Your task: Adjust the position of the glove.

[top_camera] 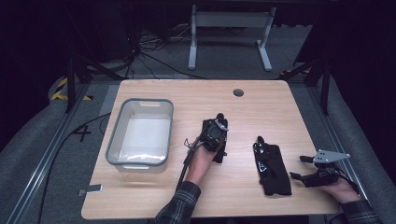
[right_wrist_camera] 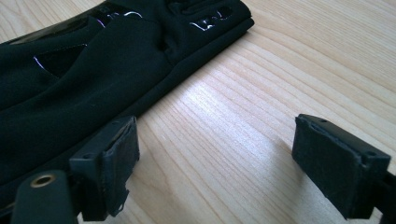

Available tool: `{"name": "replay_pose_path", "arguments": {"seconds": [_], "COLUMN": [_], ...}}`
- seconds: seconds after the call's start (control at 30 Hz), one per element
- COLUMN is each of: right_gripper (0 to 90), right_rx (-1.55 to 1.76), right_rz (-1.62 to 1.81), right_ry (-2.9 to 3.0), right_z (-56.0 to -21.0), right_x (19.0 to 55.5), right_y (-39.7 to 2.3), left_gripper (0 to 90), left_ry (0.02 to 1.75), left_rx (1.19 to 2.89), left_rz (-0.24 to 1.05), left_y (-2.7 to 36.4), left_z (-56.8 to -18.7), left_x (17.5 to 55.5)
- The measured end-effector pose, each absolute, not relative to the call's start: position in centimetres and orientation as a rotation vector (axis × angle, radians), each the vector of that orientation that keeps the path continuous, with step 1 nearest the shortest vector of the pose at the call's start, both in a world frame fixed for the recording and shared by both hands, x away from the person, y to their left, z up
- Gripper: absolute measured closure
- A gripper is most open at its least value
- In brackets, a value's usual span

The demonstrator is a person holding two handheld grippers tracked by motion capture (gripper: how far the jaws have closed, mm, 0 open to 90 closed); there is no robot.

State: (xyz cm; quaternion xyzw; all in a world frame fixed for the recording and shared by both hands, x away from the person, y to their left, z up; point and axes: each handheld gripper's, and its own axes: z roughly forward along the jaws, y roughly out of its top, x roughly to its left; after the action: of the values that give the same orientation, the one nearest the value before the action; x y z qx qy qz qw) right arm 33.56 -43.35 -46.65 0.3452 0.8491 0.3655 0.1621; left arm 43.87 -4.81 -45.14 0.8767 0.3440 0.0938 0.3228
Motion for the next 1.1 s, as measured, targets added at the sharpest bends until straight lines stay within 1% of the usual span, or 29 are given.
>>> {"name": "replay_pose_path", "arguments": {"seconds": [0.17,0.7,0.97,1.1], "right_gripper": [15.5,15.5,15.5,15.5], "right_rx": [0.985,0.985,0.985,0.984], "right_rz": [1.043,1.043,1.043,1.043], "right_ry": [2.423,2.423,2.423,2.423], "right_z": [-46.7,-46.6,-46.6,-46.7], "right_x": [33.6,33.6,33.6,33.6], "right_y": [-43.4,-43.4,-43.4,-43.3], "left_gripper": [89.8,89.8,89.7,89.5], "left_ry": [0.872,0.787,0.739,0.715], "left_rx": [2.311,2.326,2.327,2.324], "left_rz": [0.239,0.143,0.098,0.1], "left_y": [-5.0,-6.5,-7.4,-7.6], "left_z": [-45.1,-45.2,-45.3,-45.1], "left_x": [42.8,38.1,36.4,36.2]}}
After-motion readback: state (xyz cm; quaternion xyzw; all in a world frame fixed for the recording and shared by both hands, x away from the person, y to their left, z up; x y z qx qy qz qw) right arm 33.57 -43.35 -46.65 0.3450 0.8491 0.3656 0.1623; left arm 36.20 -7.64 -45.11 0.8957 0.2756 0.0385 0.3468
